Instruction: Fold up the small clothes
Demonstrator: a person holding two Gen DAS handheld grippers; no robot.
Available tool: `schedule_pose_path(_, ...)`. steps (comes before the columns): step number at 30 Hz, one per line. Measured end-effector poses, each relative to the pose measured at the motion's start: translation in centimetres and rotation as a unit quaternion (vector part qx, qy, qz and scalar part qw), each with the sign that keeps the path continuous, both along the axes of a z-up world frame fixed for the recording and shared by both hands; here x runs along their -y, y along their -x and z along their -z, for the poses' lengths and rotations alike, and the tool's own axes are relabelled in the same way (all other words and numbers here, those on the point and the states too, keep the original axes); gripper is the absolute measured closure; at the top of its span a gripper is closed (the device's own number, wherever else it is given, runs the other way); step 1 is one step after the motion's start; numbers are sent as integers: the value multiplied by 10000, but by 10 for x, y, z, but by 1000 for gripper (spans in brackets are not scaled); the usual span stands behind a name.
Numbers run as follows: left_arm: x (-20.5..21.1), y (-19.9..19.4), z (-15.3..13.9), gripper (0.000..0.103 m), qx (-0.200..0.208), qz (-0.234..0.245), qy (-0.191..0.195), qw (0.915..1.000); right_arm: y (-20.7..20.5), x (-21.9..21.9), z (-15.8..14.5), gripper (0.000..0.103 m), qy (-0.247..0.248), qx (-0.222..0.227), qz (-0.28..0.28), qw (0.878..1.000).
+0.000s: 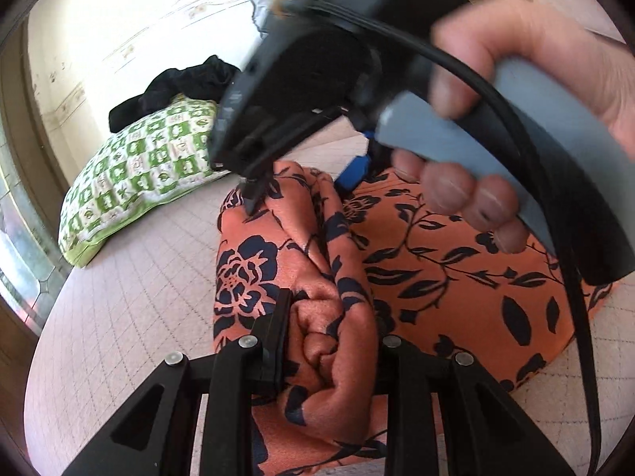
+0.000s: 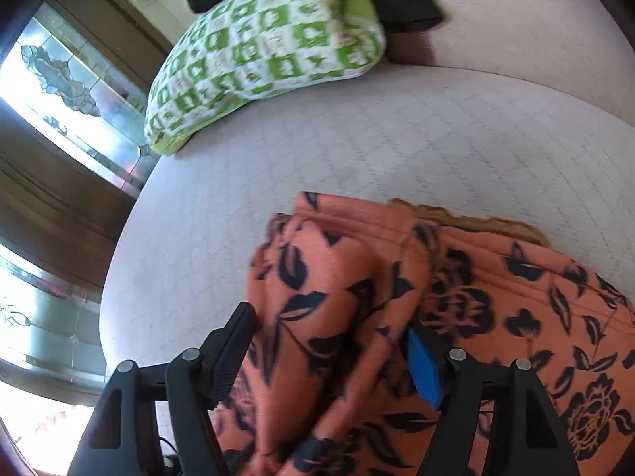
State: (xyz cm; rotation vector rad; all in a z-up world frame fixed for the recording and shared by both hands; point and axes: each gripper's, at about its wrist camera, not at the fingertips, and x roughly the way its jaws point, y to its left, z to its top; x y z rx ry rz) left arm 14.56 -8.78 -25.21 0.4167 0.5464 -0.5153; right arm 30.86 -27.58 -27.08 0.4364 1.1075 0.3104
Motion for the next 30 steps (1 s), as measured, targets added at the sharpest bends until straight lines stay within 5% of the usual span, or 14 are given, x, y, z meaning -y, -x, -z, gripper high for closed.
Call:
schedule_pose_path(5, 6, 5, 4, 76, 54, 22, -154, 9999, 11, 25, 24, 31, -469, -10, 175, 9987)
schedule_pose_path(10, 4, 8, 6, 76, 61, 2, -179, 9998, 13, 43, 45, 30, -1456, -109, 451, 9883)
schedule_pose_path(12, 6, 10, 7, 76, 70, -3, -193, 9998, 11, 39, 43, 32, -1359, -17, 365, 9901)
schedule_pose_path(15, 8, 11, 8, 76, 74, -34, -228, 9997, 14, 29, 33, 82, -1131, 174, 96, 9934)
schedule_pose_path(20, 10, 12, 2, 76, 29, -61, -117, 9999, 25, 9, 9, 89, -359, 602, 31, 9975)
schedule_pose_path(30, 24, 49, -13, 76, 174, 825, 295, 9960, 80, 55, -4, 89, -545, 1315, 733, 9871)
